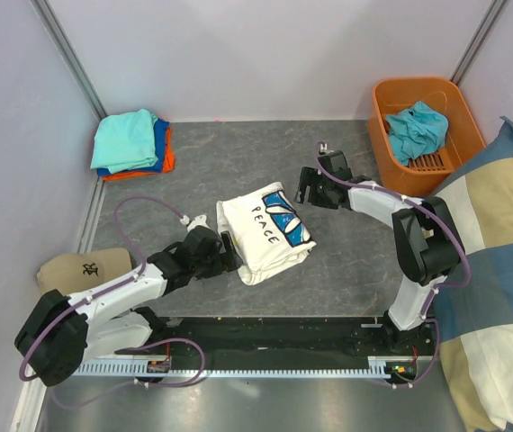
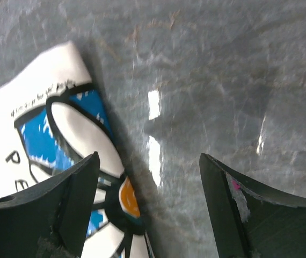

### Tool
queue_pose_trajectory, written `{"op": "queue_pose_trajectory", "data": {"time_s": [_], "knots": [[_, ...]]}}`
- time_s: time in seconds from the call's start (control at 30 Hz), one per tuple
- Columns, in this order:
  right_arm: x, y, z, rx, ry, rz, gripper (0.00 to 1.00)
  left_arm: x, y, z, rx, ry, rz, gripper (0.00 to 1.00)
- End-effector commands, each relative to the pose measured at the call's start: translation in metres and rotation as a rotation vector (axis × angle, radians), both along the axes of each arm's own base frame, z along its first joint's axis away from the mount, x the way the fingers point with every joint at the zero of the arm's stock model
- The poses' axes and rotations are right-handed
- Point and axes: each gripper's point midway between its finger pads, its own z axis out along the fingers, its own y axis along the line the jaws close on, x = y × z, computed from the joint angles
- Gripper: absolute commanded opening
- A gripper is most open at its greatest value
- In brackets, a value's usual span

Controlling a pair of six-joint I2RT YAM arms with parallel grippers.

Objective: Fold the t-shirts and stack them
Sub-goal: Neatly place the folded tshirt to the corner

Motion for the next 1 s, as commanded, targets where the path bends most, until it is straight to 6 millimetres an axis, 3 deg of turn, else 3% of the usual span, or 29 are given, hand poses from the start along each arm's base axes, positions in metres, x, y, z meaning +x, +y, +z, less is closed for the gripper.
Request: {"op": "queue_pose_trajectory", "data": {"time_s": [0.0, 0.17, 0.27, 0.33, 0.43, 0.57, 0.97], "knots": [[-0.022, 0.009, 0.016, 0.054, -0.012, 0.070, 0.83, 0.007, 0.016, -0.005, 0.084, 0.008, 0.074, 1.00], [-0.036, 0.010, 0.006, 0.068, 0.009, 0.104, 0.83, 0.005, 0.008, -0.035, 0.058, 0.058, 0.067, 1.00], [-0.043, 0.012, 0.005, 0.087, 0.012, 0.125, 0.83, 0.007, -0.003, -0.041, -0.008, 0.051, 0.058, 1.00], [-0.047, 0.013, 0.007, 0.093, 0.007, 0.139, 0.83, 0.013, -0.014, -0.034, -0.089, 0.016, 0.050, 1.00], [-0.050, 0.015, 0.004, 0.107, 0.024, 0.150, 0.83, 0.013, -0.016, -0.036, -0.152, 0.008, 0.063, 1.00], [-0.068, 0.020, -0.001, 0.137, 0.063, 0.157, 0.83, 0.011, -0.006, -0.039, -0.142, 0.007, 0.074, 1.00], [-0.141, 0.027, -0.009, 0.150, 0.131, 0.151, 0.83, 0.007, 0.027, -0.022, -0.046, -0.032, 0.132, 1.00]]}}
